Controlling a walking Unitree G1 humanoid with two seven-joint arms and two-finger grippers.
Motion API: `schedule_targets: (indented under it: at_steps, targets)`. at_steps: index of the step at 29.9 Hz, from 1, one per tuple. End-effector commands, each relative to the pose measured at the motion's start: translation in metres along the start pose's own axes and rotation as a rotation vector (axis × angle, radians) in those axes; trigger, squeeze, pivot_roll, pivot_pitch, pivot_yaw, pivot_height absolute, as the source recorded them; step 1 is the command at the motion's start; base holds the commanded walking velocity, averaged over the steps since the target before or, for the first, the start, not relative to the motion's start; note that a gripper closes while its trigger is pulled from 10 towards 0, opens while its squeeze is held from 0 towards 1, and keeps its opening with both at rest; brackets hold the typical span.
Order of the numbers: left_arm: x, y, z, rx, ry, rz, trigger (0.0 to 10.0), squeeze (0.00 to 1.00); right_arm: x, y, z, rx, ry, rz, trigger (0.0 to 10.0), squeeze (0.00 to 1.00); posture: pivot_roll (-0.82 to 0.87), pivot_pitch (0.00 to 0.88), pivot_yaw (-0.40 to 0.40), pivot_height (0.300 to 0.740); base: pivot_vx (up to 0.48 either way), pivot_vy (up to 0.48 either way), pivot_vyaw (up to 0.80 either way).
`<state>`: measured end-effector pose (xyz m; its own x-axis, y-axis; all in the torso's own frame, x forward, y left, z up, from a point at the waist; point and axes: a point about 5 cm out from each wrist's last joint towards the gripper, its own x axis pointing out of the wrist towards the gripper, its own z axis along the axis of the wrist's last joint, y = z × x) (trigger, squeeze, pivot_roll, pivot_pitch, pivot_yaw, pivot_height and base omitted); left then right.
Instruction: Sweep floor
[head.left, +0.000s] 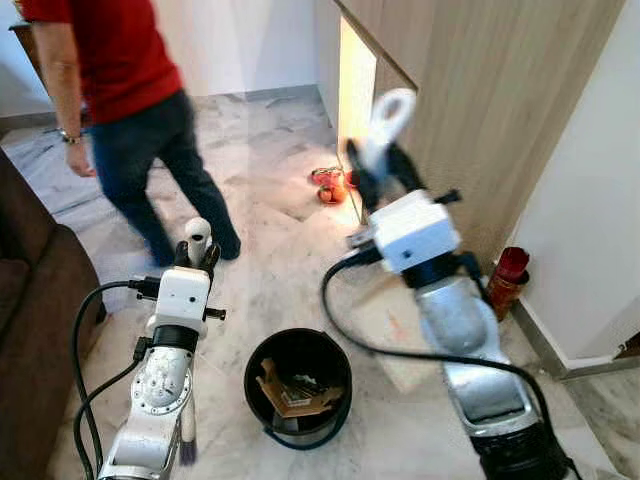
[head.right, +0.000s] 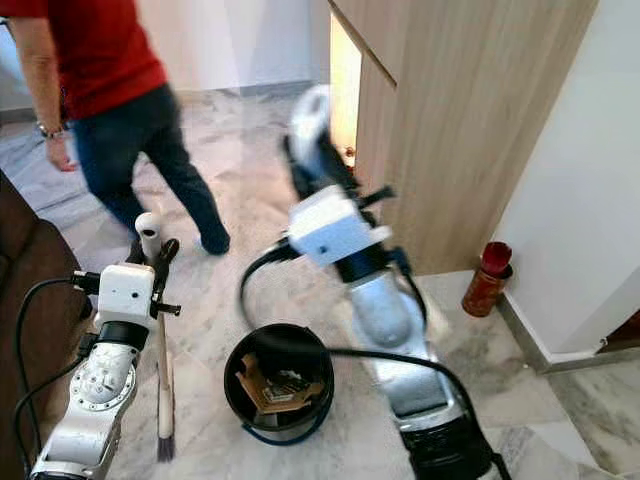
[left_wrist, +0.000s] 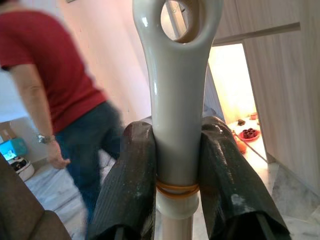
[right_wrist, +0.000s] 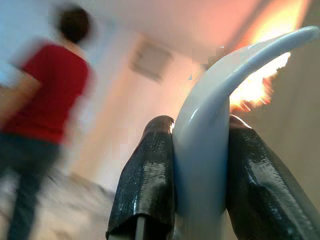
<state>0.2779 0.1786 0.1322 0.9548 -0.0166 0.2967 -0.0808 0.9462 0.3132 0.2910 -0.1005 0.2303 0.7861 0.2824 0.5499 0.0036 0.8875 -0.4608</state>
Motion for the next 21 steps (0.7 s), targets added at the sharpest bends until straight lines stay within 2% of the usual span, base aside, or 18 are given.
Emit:
schedule_targets:
  at_steps: [1, 4, 8, 11, 13, 17, 21]
  targets:
    - [0.003, 0.005, 0.004, 0.008, -0.03, 0.01, 10.0, 0.0, 0.0, -0.003, -0.001, 0.004, 0.01, -0.033, 10.0, 0.0, 0.14, 0.009, 0.056, 0.74, 0.0, 0.0, 0.0]
    - [0.0, 0.006, 0.001, -0.019, -0.008, 0.011, 10.0, 0.0, -0.009, -0.008, -0.021, 0.06, 0.1, -0.102, 10.0, 0.0, 0.15, 0.011, 0.057, 0.74, 0.0, 0.0, 0.0]
    - [-0.002, 0.01, -0.001, -0.03, 0.001, 0.017, 10.0, 0.0, -0.018, -0.011, -0.038, 0.082, 0.171, -0.155, 10.0, 0.0, 0.15, 0.01, 0.057, 0.74, 0.0, 0.0, 0.0]
    - [-0.006, 0.013, -0.004, -0.048, 0.022, 0.015, 10.0, 0.0, -0.032, -0.013, -0.059, 0.059, 0.258, -0.195, 10.0, 0.0, 0.15, 0.01, 0.056, 0.74, 0.0, 0.0, 0.0]
    - [-0.007, 0.012, -0.005, -0.055, 0.028, 0.012, 10.0, 0.0, -0.037, -0.013, -0.065, 0.047, 0.28, -0.2, 10.0, 0.0, 0.15, 0.008, 0.056, 0.74, 0.0, 0.0, 0.0]
    - [-0.009, 0.009, -0.006, -0.07, 0.04, -0.009, 10.0, 0.0, -0.048, -0.012, -0.076, 0.041, 0.325, -0.205, 10.0, 0.0, 0.14, 0.002, 0.053, 0.74, 0.0, 0.0, 0.0]
    - [-0.01, -0.002, -0.011, -0.115, 0.063, -0.054, 10.0, 0.0, -0.059, -0.014, -0.09, 0.087, 0.385, -0.241, 10.0, 0.0, 0.13, 0.0, 0.039, 0.74, 0.0, 0.0, 0.0]
